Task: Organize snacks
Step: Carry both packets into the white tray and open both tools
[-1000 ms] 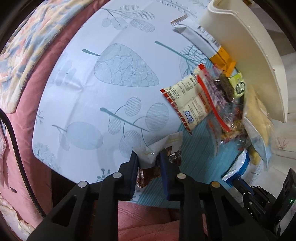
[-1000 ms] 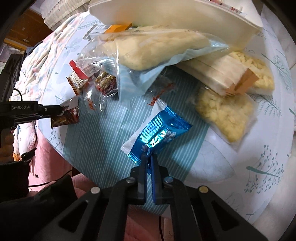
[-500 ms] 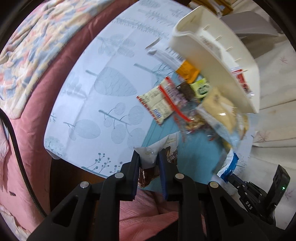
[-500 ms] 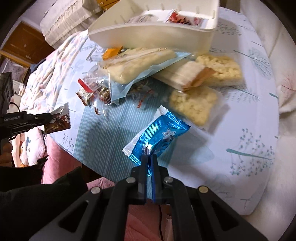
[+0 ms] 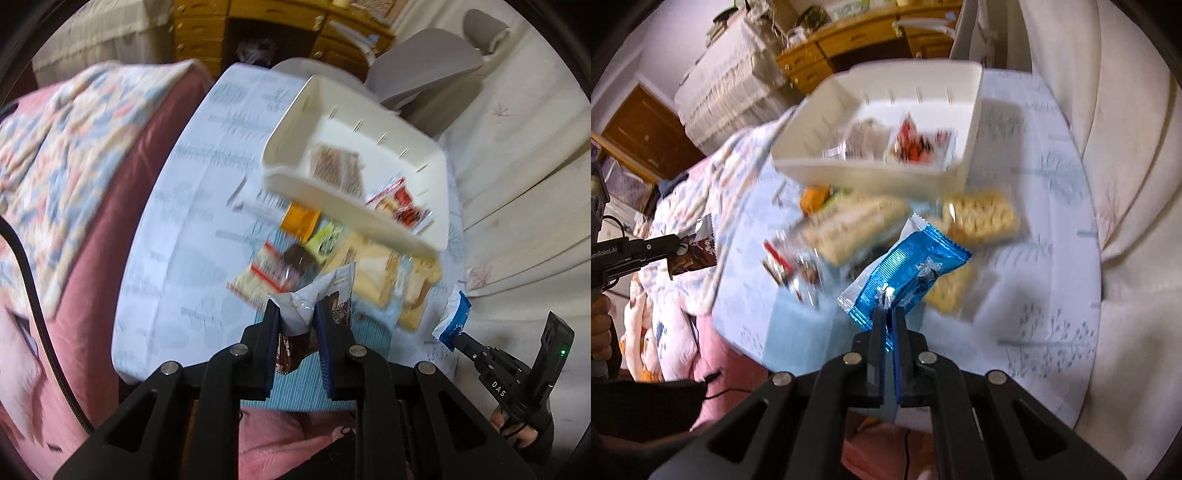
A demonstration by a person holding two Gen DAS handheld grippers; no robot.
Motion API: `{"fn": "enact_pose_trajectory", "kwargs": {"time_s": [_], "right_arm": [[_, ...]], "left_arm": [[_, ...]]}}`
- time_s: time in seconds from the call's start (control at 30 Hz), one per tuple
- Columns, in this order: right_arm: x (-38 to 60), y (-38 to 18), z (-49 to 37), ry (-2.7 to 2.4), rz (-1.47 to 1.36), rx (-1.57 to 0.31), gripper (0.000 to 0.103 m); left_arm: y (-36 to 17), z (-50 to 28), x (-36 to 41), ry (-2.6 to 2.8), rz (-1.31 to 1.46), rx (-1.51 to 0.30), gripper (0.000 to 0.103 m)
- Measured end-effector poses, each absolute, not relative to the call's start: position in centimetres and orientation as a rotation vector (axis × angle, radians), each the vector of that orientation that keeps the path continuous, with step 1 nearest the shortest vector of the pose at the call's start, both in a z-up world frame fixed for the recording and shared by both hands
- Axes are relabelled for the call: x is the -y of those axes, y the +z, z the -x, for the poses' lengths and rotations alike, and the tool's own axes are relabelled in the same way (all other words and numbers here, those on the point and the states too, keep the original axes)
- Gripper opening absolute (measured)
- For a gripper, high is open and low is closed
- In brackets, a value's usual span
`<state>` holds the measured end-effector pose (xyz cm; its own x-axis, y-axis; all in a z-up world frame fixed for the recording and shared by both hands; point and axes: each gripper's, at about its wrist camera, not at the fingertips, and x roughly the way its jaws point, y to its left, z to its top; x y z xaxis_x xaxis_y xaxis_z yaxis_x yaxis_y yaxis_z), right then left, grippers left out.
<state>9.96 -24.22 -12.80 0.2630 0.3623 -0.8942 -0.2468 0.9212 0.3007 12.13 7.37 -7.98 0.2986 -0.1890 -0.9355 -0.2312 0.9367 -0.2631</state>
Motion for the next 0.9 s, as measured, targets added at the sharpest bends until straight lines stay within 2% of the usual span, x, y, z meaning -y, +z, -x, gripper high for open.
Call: {"fn": "enact_pose_trajectory", "kwargs": {"time_s": [0.4, 0.63, 0.9], "right_arm": [[20.3, -10.6, -16.1, 0.388, -0.159, -1.145, 0.003], [17.7, -11.3, -20.3, 0.406, -0.143, -1.167, 0.003], [16.0, -13.0, -24.0, 0.365, -0.146, -1.150, 0.004]], "left_arm": [[-5.2, -22.7, -8.2, -0.110, 0.294, -1.157, 0.017], [-7.5, -27.7, -9.3, -0.184, 0.360, -1.108, 0.017], [-11.1, -31.8, -9.7, -0.184, 0.358, -1.161, 0.018]]}}
